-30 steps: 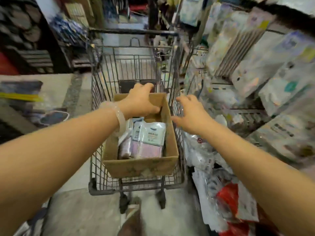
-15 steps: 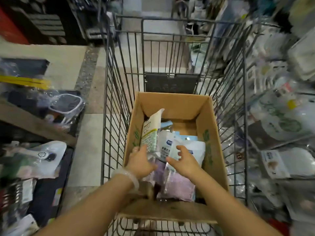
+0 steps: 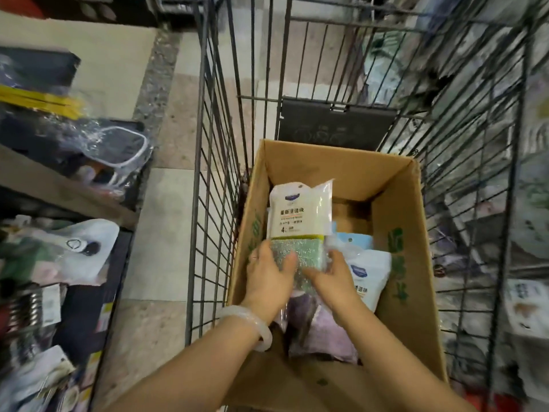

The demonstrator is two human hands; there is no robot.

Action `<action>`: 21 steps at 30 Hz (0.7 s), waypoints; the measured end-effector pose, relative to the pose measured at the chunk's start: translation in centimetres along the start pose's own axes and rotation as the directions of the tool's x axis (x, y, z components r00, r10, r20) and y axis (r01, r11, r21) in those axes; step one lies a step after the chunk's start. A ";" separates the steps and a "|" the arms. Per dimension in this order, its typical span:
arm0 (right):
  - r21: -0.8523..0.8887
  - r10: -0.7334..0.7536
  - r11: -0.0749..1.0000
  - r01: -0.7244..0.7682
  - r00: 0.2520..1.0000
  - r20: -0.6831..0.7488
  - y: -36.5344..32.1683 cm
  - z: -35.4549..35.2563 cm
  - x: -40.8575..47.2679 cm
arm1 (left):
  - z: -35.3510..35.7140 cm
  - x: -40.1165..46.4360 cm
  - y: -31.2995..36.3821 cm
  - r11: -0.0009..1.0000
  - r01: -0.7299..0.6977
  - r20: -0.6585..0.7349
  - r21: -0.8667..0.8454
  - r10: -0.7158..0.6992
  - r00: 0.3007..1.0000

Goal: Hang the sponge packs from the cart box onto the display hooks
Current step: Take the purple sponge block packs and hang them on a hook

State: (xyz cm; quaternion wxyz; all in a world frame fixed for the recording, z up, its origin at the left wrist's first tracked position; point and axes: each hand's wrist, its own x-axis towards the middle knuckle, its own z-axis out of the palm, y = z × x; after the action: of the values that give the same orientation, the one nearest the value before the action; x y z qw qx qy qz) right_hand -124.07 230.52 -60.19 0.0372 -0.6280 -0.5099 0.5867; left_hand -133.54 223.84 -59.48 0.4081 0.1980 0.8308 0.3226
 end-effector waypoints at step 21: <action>0.292 0.226 0.928 -0.233 0.972 0.058 9.7 -7.4 2.4 | 7.3 0.2 -3.8 0.993 0.104 0.359 -0.054 -0.078 0.930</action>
State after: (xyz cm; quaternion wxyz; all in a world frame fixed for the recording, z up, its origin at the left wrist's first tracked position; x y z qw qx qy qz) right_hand -113.02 231.65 -65.82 0.0562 -0.6637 -0.3395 0.6641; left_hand -128.00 223.97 -65.57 0.5730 0.1995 0.7394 0.2917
